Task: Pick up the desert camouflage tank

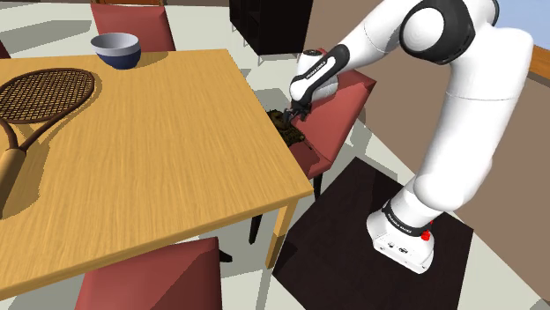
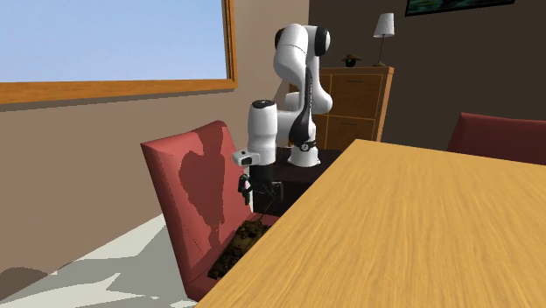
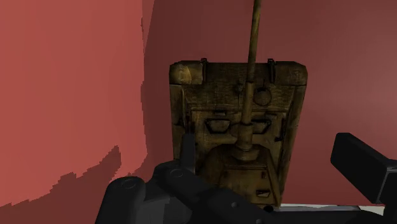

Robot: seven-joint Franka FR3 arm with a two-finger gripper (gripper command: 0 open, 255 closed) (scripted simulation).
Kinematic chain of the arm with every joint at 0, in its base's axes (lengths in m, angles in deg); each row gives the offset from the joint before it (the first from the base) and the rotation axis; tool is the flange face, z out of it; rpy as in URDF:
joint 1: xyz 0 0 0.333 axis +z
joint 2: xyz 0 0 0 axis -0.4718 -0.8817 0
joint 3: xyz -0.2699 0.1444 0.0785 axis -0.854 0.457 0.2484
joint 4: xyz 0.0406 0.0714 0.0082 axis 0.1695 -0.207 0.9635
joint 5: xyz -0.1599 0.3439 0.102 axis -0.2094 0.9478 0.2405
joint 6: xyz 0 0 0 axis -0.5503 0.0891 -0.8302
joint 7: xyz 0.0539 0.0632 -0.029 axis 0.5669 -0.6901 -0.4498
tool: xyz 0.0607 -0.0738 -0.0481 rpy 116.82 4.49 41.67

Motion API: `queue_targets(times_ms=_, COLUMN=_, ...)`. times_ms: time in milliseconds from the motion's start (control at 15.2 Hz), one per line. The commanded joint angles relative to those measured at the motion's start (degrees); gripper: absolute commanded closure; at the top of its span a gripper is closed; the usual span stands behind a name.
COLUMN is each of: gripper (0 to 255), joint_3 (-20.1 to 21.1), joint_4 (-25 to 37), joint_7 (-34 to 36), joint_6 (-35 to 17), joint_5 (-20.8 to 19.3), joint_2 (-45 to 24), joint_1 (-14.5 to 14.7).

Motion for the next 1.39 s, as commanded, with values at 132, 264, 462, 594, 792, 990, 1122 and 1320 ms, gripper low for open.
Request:
queue_targets(times_ms=132, gripper=0, joint_3=0.37, joint_4=1.44, joint_7=-0.42, joint_6=-2.24, joint_5=0.62, joint_2=-3.7, joint_1=-0.49)
queue_targets(times_ms=264, gripper=0, joint_3=0.51, joint_4=1.66, joint_7=-0.51, joint_6=-3.41, joint_5=0.79, joint_2=-5.08, joint_1=-0.6)
queue_targets(times_ms=462, gripper=0, joint_3=0.71, joint_4=2.0, joint_7=-0.61, joint_6=-4.87, joint_5=0.99, joint_2=-6.9, joint_1=-0.76)
queue_targets(times_ms=594, gripper=255, joint_3=0.7, joint_4=1.88, joint_7=-0.58, joint_6=-4.92, joint_5=0.98, joint_2=-6.83, joint_1=-0.73)
queue_targets(times_ms=792, gripper=255, joint_3=0.71, joint_4=1.88, joint_7=-0.6, joint_6=-4.99, joint_5=0.99, joint_2=-6.89, joint_1=-0.75)
queue_targets(times_ms=990, gripper=255, joint_3=0.71, joint_4=1.86, joint_7=-0.6, joint_6=-5.0, joint_5=0.99, joint_2=-6.88, joint_1=-0.75)
queue_targets(times_ms=1122, gripper=255, joint_3=0.71, joint_4=1.87, joint_7=-0.6, joint_6=-5.0, joint_5=0.99, joint_2=-6.89, joint_1=-0.75)
queue_targets(times_ms=1320, gripper=255, joint_3=0.56, joint_4=1.72, joint_7=-0.53, joint_6=-3.74, joint_5=0.83, joint_2=-5.48, joint_1=-0.64)
